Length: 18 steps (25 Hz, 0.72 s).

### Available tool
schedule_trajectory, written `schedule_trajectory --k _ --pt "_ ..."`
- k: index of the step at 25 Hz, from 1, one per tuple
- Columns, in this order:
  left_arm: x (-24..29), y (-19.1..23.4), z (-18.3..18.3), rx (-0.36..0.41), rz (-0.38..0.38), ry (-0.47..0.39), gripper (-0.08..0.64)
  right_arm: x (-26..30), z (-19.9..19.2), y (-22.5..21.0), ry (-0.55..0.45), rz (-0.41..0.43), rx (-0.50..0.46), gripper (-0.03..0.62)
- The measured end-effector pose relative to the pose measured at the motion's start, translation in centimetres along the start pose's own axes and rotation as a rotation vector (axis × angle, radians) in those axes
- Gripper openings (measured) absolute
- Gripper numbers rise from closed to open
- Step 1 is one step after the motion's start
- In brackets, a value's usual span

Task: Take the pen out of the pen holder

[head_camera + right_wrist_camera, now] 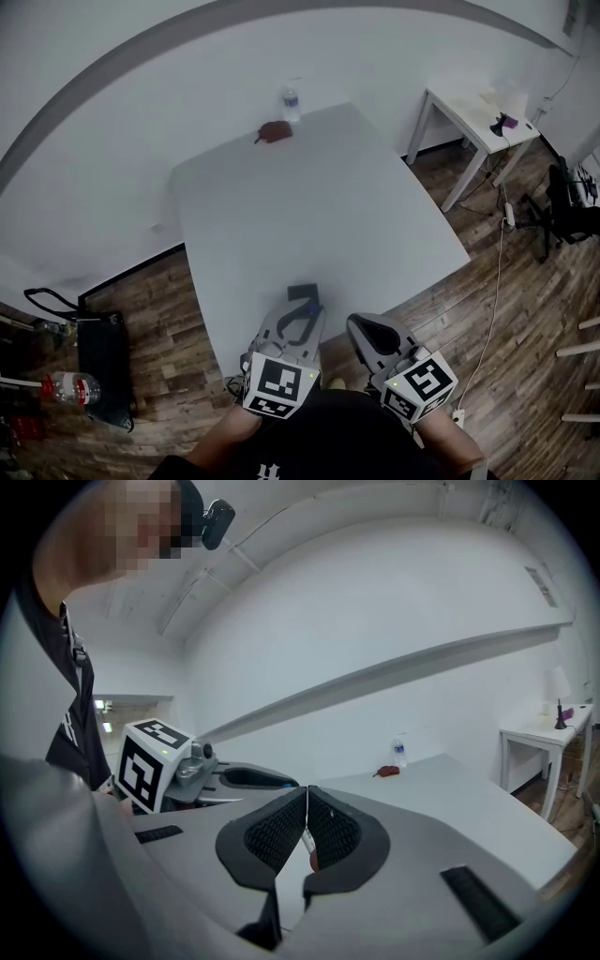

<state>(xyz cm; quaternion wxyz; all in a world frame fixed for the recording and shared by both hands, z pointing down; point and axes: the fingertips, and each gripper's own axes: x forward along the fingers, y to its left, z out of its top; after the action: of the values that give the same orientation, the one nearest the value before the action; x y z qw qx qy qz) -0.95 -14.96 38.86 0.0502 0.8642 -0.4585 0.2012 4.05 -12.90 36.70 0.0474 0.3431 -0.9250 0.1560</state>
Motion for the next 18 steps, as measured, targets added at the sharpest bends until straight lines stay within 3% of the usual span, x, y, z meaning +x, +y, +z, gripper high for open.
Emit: schedule_trajectory --k 18 --pt "-3.6 -0.6 1.8 -0.026 0.001 -0.083 0.066 -0.5 1.3 1.6 -0.028 -0.009 -0.101 0.012"
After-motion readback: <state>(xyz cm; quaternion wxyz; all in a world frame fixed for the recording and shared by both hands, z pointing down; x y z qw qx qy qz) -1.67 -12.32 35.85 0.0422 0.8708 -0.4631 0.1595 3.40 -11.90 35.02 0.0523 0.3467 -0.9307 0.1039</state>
